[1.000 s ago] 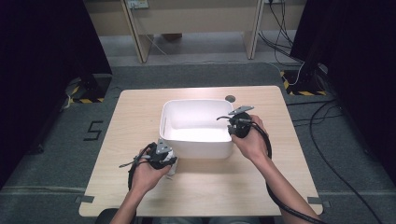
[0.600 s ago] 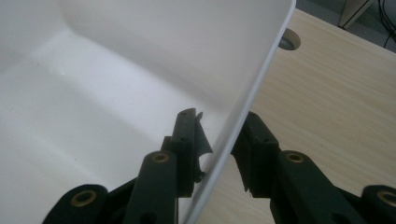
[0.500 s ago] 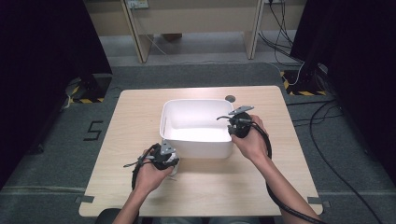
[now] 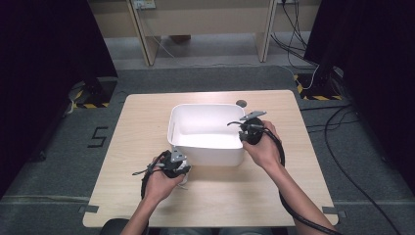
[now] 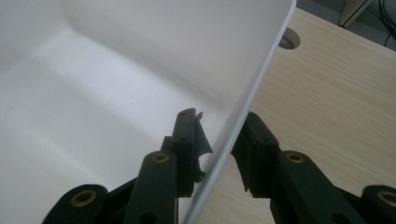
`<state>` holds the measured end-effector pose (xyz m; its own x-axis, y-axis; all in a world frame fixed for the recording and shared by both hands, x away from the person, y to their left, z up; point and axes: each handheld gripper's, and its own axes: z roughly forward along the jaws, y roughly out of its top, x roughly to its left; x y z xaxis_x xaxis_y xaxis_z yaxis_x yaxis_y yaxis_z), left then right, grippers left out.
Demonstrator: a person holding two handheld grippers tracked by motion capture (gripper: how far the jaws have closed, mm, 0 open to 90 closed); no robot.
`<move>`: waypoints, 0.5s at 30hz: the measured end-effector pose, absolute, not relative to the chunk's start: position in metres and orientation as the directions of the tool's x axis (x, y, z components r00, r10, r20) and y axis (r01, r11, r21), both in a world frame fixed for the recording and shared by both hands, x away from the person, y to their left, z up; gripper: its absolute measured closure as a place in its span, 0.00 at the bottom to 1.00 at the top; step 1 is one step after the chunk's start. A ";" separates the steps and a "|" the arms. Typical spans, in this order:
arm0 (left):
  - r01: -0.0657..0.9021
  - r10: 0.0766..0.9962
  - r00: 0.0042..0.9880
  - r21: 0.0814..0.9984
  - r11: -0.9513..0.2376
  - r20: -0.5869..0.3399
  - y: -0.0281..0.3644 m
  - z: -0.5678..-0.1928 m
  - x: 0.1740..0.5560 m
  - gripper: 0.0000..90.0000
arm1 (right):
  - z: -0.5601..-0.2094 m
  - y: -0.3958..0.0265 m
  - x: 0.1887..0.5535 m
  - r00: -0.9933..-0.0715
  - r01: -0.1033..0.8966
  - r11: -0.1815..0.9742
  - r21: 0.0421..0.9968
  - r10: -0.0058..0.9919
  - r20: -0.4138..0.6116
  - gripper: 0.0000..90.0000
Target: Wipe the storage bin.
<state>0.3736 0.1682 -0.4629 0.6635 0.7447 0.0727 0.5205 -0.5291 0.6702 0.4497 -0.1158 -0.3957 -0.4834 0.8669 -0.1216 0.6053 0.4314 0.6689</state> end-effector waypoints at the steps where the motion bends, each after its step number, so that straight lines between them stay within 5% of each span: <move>1: 0.518 0.744 0.664 0.675 -0.526 0.071 0.168 -0.462 0.373 0.83 | -0.396 -0.116 0.450 -0.483 0.605 0.432 0.669 0.867 -0.123 0.79; 15: 0.493 0.742 0.667 0.705 -0.510 0.070 0.168 -0.446 0.368 0.83 | -0.396 -0.115 0.449 -0.483 0.602 0.432 0.671 0.867 -0.124 0.79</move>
